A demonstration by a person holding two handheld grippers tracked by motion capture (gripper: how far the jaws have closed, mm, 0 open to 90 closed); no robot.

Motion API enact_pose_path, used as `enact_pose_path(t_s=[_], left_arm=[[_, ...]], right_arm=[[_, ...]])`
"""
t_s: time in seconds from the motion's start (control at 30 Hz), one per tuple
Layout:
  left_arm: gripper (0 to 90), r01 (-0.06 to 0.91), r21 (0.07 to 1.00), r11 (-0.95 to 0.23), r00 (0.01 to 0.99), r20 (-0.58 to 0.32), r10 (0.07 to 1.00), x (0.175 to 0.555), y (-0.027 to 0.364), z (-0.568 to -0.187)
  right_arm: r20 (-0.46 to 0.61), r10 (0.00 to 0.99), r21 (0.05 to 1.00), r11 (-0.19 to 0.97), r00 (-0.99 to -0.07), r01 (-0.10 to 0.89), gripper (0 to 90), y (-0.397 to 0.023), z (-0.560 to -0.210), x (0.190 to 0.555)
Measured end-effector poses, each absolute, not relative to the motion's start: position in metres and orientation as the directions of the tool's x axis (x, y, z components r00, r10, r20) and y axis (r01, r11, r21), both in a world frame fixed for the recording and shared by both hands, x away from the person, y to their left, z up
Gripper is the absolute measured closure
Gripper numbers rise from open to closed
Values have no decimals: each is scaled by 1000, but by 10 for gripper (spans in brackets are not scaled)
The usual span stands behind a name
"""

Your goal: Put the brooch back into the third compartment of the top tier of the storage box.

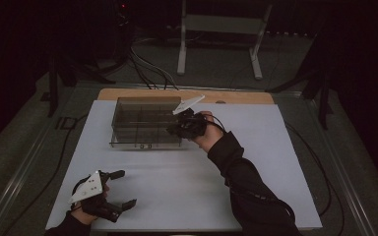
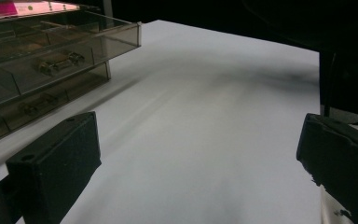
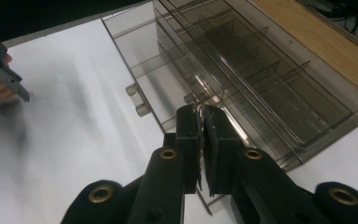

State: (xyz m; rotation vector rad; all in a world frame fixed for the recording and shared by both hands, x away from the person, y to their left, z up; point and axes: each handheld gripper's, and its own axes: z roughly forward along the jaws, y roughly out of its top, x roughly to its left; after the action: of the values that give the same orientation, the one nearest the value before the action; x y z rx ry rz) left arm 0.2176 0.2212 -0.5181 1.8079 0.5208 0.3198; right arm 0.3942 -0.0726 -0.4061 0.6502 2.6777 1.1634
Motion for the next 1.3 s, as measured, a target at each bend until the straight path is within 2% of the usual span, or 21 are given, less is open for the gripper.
enact_pose_path(t_s=[0.67,1.3], left_arm=[[6,187,955,-230,865,-48,500,217,222,-518],[6,187,954,-234,867,-49,496,217,222,-518]], right_arm=[[50,502,671,623,-863,401,850,-41,-432,413],[57,566,633,617,-823,468,844,-34,-441,421]])
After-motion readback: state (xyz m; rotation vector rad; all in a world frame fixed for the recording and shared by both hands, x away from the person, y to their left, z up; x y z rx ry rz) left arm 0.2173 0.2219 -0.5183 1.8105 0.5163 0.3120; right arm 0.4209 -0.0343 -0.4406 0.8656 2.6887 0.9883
